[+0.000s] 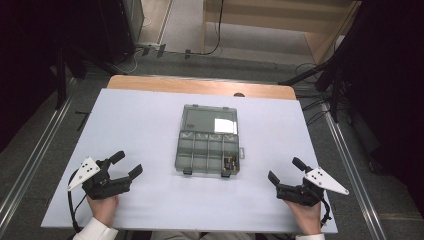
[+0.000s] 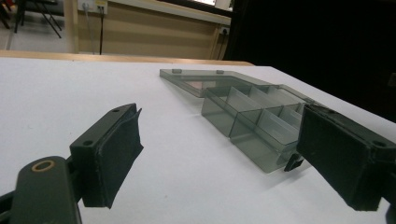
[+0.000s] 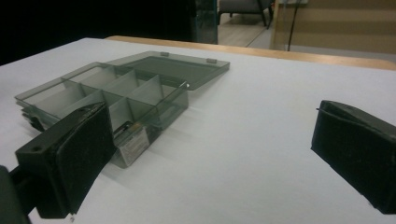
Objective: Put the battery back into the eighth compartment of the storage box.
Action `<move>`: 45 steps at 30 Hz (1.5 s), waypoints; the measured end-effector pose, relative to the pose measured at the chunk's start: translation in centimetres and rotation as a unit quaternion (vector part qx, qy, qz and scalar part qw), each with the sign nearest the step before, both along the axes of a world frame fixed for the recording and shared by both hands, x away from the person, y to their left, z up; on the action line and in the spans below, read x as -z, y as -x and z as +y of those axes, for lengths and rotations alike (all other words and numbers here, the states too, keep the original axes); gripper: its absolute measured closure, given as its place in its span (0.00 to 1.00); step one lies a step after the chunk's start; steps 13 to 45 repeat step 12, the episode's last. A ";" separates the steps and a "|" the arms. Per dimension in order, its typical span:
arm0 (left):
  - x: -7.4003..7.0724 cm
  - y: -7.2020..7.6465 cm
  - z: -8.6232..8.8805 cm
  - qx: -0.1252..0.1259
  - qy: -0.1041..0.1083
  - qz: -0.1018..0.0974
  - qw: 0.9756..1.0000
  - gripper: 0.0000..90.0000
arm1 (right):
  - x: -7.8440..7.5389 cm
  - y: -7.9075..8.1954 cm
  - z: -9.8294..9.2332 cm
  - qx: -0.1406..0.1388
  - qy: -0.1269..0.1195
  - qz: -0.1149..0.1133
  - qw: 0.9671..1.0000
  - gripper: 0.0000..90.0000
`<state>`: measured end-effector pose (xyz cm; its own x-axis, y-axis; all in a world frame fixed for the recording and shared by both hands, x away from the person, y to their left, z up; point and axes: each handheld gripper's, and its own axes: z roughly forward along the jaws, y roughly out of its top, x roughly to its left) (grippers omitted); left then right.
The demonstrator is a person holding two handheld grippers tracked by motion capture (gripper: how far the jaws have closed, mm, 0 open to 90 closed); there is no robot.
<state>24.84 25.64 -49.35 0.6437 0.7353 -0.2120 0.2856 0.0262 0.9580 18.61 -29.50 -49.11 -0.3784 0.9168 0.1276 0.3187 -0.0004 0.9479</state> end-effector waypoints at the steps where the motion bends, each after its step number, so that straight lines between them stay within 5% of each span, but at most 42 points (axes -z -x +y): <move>1: 0.0 0.0 0.0 -0.001 -0.001 0.000 1.000 0.15 | 0.1 0.1 -0.1 0.002 0.001 -0.004 1.000 0.00; 45: -0.1 0.0 0.1 -0.002 0.002 -0.002 1.000 0.15 | 0.7 0.8 -0.3 0.004 0.002 -0.016 1.000 0.00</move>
